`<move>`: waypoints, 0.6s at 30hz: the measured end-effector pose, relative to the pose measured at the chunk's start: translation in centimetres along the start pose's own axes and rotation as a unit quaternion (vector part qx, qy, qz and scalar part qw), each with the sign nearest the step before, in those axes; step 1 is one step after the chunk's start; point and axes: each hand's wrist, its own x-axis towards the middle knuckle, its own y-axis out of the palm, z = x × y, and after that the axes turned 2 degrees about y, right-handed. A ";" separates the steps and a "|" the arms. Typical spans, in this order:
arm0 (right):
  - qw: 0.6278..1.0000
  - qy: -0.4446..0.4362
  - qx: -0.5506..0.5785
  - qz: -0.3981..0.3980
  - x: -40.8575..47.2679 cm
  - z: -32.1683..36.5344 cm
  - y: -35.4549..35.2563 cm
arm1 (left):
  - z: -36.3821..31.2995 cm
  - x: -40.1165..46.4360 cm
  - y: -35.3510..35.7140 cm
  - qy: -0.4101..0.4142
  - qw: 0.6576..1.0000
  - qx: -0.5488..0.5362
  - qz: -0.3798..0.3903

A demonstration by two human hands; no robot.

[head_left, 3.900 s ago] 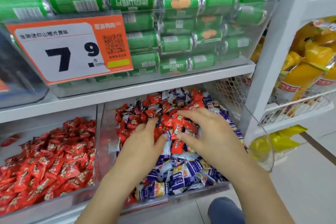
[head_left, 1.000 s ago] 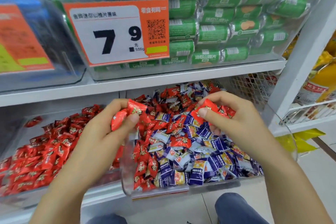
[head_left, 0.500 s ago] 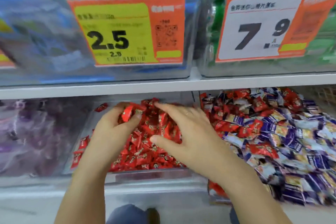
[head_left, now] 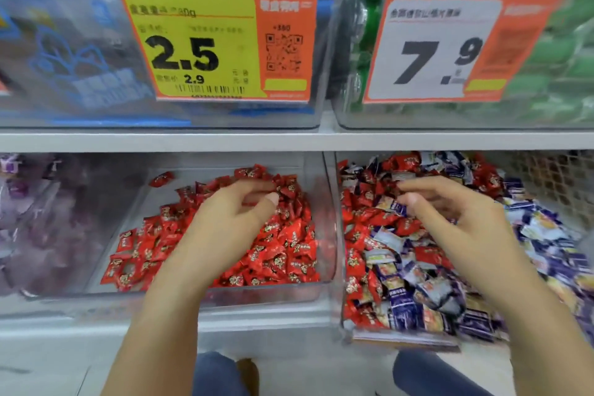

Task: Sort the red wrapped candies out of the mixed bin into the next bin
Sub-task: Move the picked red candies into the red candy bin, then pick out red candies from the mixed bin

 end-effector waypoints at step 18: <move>0.856 -0.074 -0.374 0.349 -1.0 0.1 6.9 | -2.8 -0.8 6.4 0.052 0.982 0.093 0.158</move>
